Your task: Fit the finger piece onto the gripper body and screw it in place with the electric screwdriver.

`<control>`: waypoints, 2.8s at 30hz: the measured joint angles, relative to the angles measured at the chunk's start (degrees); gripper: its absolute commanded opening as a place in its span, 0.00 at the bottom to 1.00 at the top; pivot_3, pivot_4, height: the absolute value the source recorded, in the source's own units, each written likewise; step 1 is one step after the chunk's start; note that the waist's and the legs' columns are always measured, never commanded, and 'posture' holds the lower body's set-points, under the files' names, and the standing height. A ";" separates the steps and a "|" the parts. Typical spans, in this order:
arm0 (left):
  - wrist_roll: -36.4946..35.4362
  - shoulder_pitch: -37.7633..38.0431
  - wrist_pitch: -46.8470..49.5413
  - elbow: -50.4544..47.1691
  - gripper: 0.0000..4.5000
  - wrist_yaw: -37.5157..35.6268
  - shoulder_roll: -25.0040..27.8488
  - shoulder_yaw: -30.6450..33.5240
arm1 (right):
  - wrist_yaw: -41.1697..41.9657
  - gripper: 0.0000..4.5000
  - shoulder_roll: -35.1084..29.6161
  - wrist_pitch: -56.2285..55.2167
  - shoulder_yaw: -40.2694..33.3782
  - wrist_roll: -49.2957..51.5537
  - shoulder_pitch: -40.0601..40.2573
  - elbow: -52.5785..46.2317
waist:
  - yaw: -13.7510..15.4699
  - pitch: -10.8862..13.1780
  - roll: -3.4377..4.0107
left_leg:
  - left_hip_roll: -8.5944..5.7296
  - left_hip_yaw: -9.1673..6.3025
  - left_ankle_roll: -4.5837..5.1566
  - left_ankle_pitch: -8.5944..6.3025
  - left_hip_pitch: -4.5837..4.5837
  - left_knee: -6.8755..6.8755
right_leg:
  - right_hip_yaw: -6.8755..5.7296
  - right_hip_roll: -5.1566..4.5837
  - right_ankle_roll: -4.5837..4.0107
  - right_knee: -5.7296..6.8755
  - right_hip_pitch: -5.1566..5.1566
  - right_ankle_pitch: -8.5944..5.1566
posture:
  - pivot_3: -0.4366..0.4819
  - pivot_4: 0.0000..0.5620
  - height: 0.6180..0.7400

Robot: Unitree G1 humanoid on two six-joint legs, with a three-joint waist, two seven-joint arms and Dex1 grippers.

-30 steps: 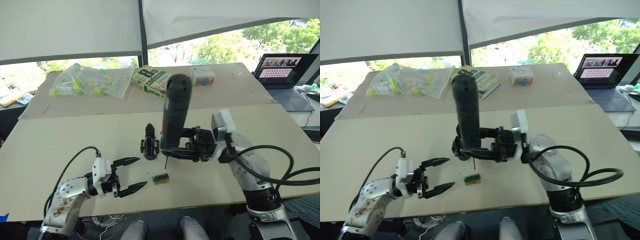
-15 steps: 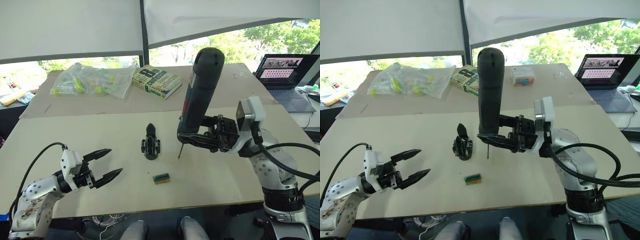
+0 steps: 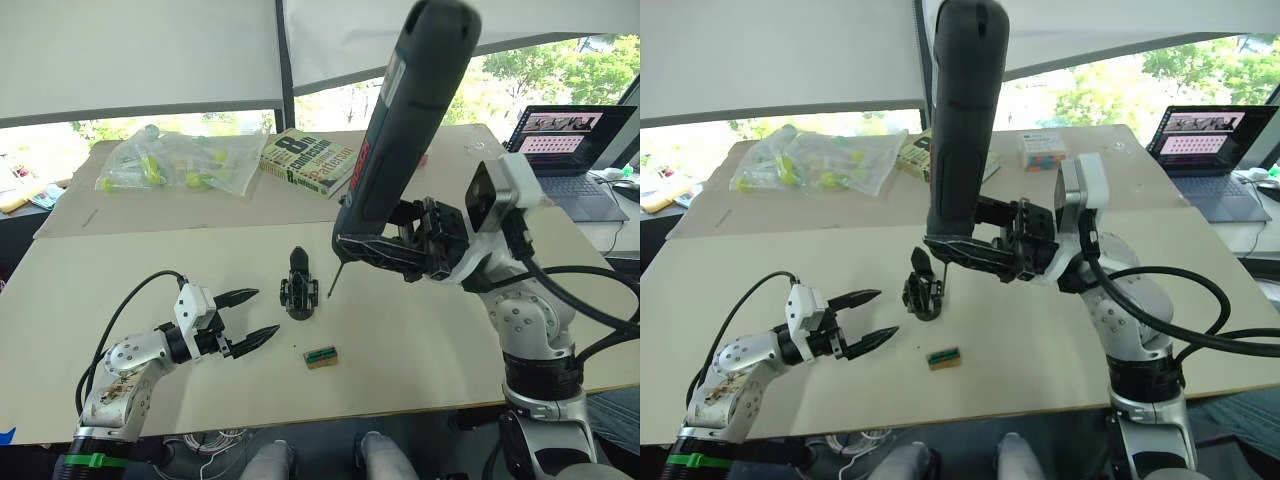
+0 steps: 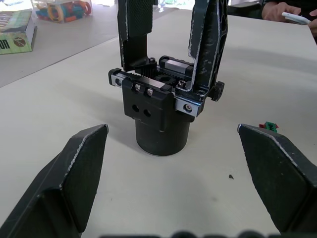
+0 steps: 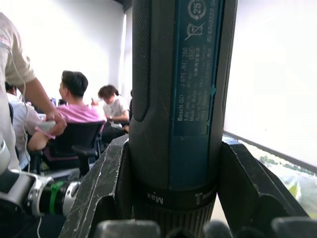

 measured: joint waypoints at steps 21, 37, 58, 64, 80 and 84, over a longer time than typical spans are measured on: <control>11.15 -9.66 -4.10 13.69 0.98 3.59 -7.87 -8.00 | 2.15 0.43 0.04 1.26 0.49 0.43 -0.74 0.02 | 0.16 -0.01 -0.01 | -0.10 0.00 -0.02 0.02 -0.43 0.08 | 0.02 -0.03 -0.06 0.25 -0.48 0.06 | 0.48 0.27 1.00; 12.59 -16.28 -8.16 23.54 0.98 1.20 -12.25 -9.21 | 1.23 0.43 -0.14 1.25 0.82 -0.23 -0.14 0.01 | 1.61 -0.05 0.05 | -0.30 -0.04 0.00 0.03 -0.40 0.43 | 0.01 -0.11 0.05 0.28 -0.27 0.11 | 0.48 0.27 1.00; 14.19 -18.03 -5.19 22.29 0.62 0.75 -13.82 -11.31 | 0.09 0.43 -0.34 1.25 0.86 -1.93 0.70 -0.07 | 1.55 -0.05 0.05 | -0.34 -0.09 0.06 -0.02 -0.50 0.62 | 0.00 -0.10 0.11 0.29 -0.27 0.13 | 0.48 0.27 1.00; 14.31 -18.32 -5.00 22.20 0.52 0.45 -13.86 -11.56 | 0.10 0.43 -1.42 1.25 0.85 -1.95 1.15 -0.59 | 1.56 -0.05 0.05 | -0.36 -0.10 0.07 -0.02 -0.54 0.66 | 0.00 -0.10 0.12 0.29 -0.29 0.13 | 0.48 0.27 1.00; 14.07 -24.46 -14.63 33.57 0.52 -13.88 -11.54 -12.08 | 1.37 0.43 -6.40 2.61 0.00 -0.74 3.85 -1.77 | 0.78 -0.04 0.02 | -0.36 -0.09 0.12 -0.05 -0.67 0.70 | -0.01 -0.10 0.12 0.29 -0.40 0.14 | 0.48 0.27 1.00; 13.98 -24.47 -15.25 34.44 0.94 -13.63 -12.14 -11.69 | 1.15 0.43 -6.47 2.66 -0.16 -0.69 3.91 -2.43 | 0.73 -0.04 0.02 | -0.36 -0.09 0.12 -0.05 -0.67 0.73 | 0.00 -0.10 0.14 0.31 -0.39 0.15 | 0.48 0.27 1.00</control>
